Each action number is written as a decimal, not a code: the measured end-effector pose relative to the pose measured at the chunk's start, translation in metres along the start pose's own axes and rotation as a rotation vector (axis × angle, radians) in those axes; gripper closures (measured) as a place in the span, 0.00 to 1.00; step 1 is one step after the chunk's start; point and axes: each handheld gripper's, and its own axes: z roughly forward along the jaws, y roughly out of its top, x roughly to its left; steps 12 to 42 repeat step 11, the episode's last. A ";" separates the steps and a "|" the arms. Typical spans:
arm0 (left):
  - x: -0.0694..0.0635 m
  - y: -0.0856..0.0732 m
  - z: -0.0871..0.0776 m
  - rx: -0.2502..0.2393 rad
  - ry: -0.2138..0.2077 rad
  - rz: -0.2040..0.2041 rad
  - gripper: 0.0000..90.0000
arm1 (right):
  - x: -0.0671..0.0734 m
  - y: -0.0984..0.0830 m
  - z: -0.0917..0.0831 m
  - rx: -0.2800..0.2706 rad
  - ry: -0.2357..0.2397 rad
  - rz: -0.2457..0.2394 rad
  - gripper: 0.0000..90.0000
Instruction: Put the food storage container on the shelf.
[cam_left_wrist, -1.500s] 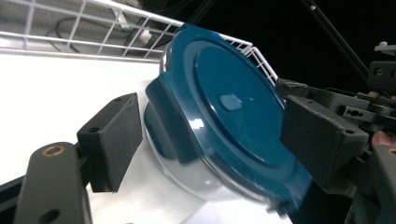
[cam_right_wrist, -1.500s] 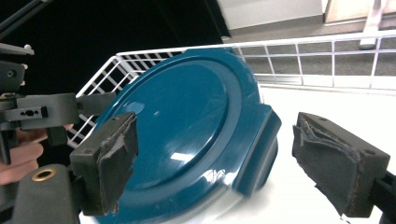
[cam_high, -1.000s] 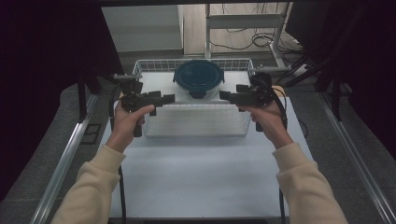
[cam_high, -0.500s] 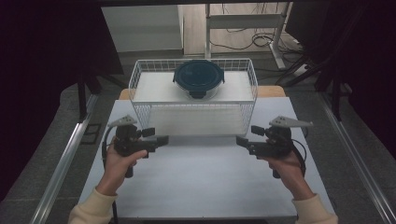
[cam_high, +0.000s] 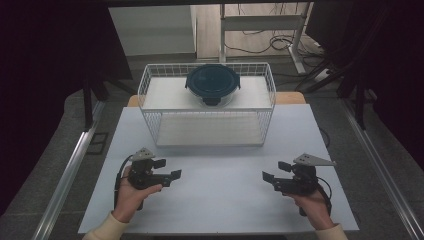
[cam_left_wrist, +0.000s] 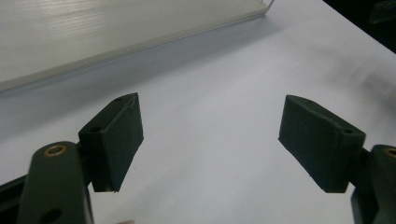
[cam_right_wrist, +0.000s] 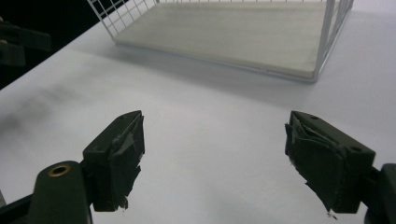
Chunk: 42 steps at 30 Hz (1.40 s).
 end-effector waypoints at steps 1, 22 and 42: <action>0.000 0.000 0.000 -0.003 0.000 0.000 0.24 | 0.000 0.001 -0.001 -0.008 -0.004 -0.002 0.22; 0.003 -0.008 -0.003 0.003 0.005 -0.024 0.23 | -0.004 -0.004 -0.001 -0.016 -0.007 -0.033 0.19; 0.003 -0.008 -0.003 0.003 0.005 -0.024 0.23 | -0.004 -0.004 -0.001 -0.016 -0.007 -0.033 0.19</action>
